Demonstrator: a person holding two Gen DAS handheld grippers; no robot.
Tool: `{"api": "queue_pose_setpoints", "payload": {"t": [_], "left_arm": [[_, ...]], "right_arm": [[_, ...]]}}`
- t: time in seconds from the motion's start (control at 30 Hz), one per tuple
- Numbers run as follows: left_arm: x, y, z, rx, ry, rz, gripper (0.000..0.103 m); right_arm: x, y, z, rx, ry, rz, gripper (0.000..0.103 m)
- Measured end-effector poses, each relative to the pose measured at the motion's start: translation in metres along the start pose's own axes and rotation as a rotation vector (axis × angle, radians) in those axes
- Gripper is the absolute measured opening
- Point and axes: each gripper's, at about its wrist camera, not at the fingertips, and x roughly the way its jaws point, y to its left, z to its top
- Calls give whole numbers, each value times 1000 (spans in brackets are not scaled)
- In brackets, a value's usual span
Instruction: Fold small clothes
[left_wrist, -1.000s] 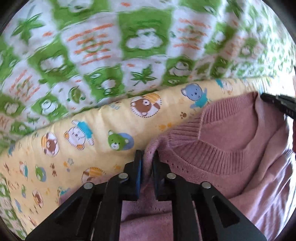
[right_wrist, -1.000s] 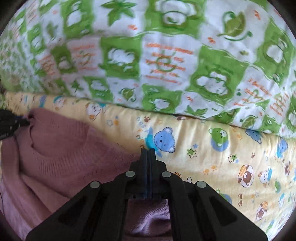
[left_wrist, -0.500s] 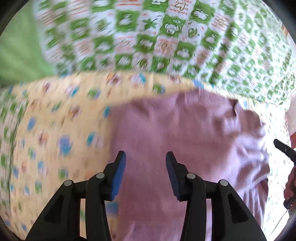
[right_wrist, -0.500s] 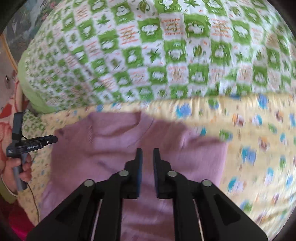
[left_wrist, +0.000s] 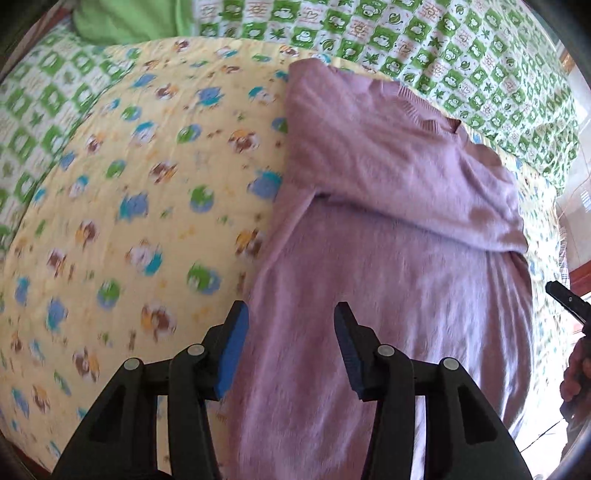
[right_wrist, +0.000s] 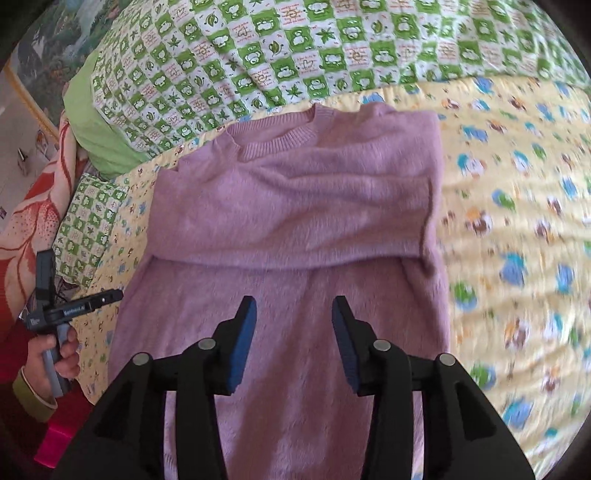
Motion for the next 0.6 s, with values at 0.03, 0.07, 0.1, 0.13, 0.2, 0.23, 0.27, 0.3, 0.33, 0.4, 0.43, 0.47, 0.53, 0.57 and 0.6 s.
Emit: {"api": "queue_pose_setpoints", "payload": {"t": [0.03,0.07,0.1,0.13,0.2,0.23,0.27,0.3,0.33,0.4,0.43,0.47,0.53,0.57,0.6], "left_arm": [[-1,1,-6,5,2,4,49],[-1,2,-5,8,3,5,49],[0,2,-6,15,0,13,49],[1,2,-7,19,-1,21,49],[5,0,-3,30,-12,33,49],[6,-2,1,37,-22,39,49],[9,-5,7,49,-37,52,49],[13,-8,15,63,-54,74,49],[18,-11,20,72,-65,94,49],[33,-19,36,92,-77,150,49],[42,-24,44,101,-72,176,49],[47,-27,48,105,-69,187,49],[60,-34,60,115,-67,208,49],[67,-39,66,125,-67,219,49],[71,-41,70,131,-68,232,49]], "right_arm": [[-4,-1,-6,11,0,-7,47],[-6,-3,-10,21,0,-9,47],[-10,-4,-14,34,-2,-9,47],[-11,-6,-18,44,-2,-11,47],[-11,-9,-23,62,1,-18,49],[-10,-11,-25,72,-2,-20,49],[-8,-13,-26,82,-6,-20,49],[-4,-16,-23,100,-11,-28,50],[-1,-18,-21,114,-19,-38,50],[6,-25,-11,148,-51,-65,50],[10,-28,-4,165,-68,-86,50],[15,-32,3,181,-78,-103,50],[26,-39,18,206,-95,-126,50],[31,-42,27,207,-108,-145,50],[36,-43,33,203,-115,-164,50]]}}
